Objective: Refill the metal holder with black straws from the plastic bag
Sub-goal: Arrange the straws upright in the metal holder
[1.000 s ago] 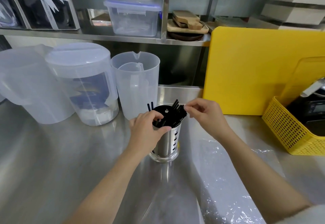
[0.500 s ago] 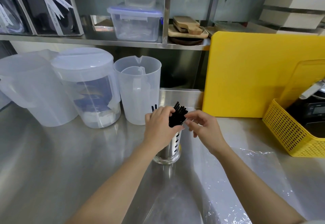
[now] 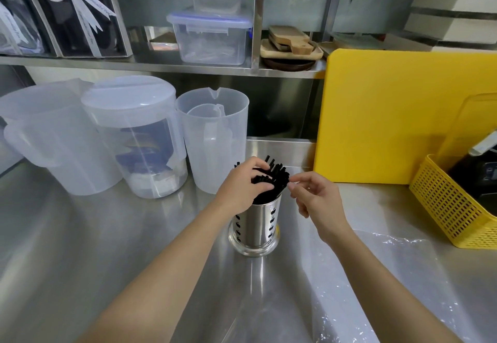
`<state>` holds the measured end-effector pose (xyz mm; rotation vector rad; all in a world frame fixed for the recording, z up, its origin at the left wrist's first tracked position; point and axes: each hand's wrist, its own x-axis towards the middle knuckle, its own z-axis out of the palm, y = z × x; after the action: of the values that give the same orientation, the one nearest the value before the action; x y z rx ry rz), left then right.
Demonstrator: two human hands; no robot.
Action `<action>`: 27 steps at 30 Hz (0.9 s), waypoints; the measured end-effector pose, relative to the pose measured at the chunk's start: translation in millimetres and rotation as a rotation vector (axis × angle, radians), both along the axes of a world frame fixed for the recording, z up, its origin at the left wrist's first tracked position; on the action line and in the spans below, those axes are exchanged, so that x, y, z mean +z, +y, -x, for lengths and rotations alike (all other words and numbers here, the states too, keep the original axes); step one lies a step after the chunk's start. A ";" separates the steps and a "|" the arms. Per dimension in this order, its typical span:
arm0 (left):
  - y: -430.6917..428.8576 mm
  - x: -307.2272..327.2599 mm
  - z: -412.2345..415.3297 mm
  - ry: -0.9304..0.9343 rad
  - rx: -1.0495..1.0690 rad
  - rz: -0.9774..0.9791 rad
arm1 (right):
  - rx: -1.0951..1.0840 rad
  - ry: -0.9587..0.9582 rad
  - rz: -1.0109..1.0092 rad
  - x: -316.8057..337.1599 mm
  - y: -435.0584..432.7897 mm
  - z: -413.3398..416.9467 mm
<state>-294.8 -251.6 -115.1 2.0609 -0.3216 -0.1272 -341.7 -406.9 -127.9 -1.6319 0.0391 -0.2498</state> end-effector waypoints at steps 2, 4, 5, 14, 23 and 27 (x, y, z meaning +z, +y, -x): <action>7.2 1.2 -4.8 0.022 0.039 0.041 | 0.004 -0.054 0.046 0.0 4.7 -0.8; 14.2 1.0 -8.0 0.035 0.060 0.087 | -0.007 -0.113 0.200 -0.6 7.6 -3.7; 17.0 0.2 -9.3 0.036 0.071 0.109 | -0.011 -0.128 0.292 -0.8 8.6 -5.7; 27.1 -2.0 -8.6 -0.046 0.145 0.135 | -0.062 -0.138 0.731 4.8 21.9 -30.2; 28.7 -4.6 -9.5 -0.026 0.128 0.137 | -0.058 -0.167 0.911 10.8 34.9 -43.2; 28.4 -5.8 -10.3 -0.036 0.127 0.128 | 0.003 -0.251 0.962 20.4 41.1 -48.0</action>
<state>-284.6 -223.2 -120.9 1.9520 -0.2140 0.0077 -293.7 -365.8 -107.4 -2.5367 -0.3209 -0.5199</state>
